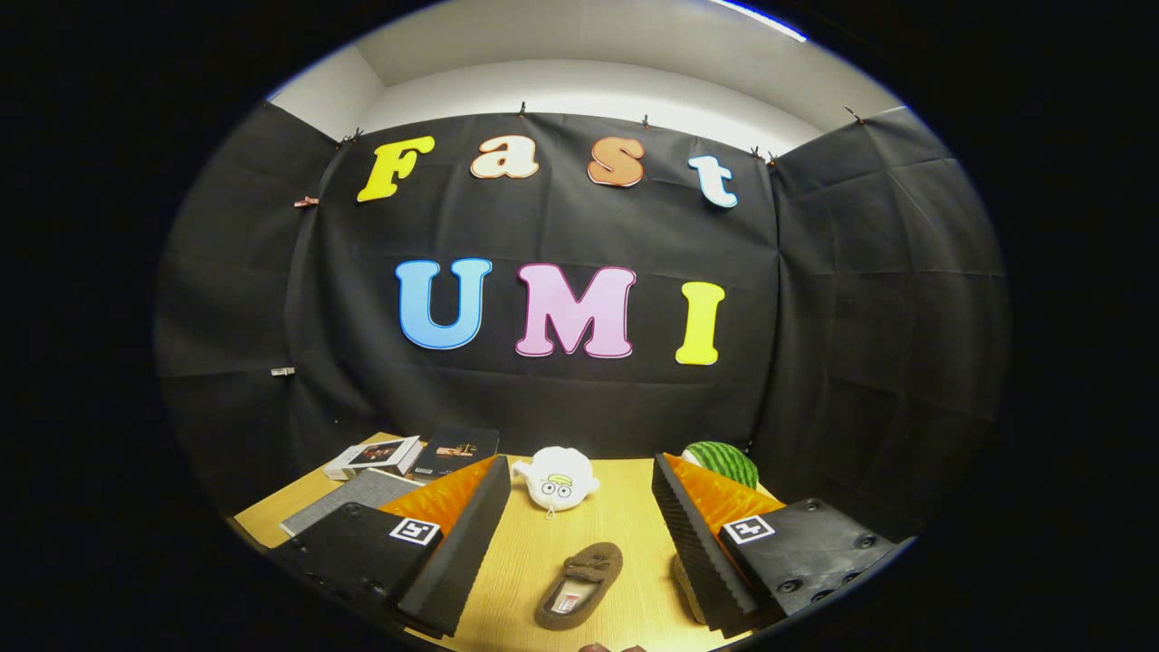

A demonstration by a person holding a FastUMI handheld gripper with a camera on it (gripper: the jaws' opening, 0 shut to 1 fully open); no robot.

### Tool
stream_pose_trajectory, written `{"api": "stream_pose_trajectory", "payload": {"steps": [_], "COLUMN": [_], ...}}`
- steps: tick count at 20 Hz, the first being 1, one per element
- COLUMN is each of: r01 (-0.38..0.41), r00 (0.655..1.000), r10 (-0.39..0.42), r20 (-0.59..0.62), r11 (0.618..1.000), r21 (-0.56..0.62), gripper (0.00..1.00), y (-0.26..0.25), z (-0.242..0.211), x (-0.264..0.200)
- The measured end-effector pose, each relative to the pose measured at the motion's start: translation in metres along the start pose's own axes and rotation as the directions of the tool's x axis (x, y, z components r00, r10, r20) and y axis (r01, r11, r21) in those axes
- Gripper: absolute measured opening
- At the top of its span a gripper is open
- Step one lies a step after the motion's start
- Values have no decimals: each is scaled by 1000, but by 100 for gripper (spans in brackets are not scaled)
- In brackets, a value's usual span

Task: Open the storage box then place both shoes into the box .Put the left shoe in first, then the right shoe, with the right side of both shoes facing outward in a uniform manner.

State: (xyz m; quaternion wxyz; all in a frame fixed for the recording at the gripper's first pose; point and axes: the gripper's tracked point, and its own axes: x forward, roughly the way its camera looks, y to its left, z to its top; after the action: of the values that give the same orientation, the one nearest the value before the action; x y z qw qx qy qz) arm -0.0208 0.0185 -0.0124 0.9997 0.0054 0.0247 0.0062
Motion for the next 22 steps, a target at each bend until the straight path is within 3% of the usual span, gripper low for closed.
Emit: {"api": "stream_pose_trajectory", "payload": {"steps": [7,14,18,22], "r01": [-31,-125,-214,-229], "r00": [997,961,867,702], "r10": [34,173,366,559], "r20": [-70,-217,-338,-442], "r11": [998,969,886,764], "r21": [49,215,411,604], "gripper": [97,98,98,98], "y": [9,22,54,93], "z": [-17,-57,-101,-154], "x": [5,20,24,7]}}
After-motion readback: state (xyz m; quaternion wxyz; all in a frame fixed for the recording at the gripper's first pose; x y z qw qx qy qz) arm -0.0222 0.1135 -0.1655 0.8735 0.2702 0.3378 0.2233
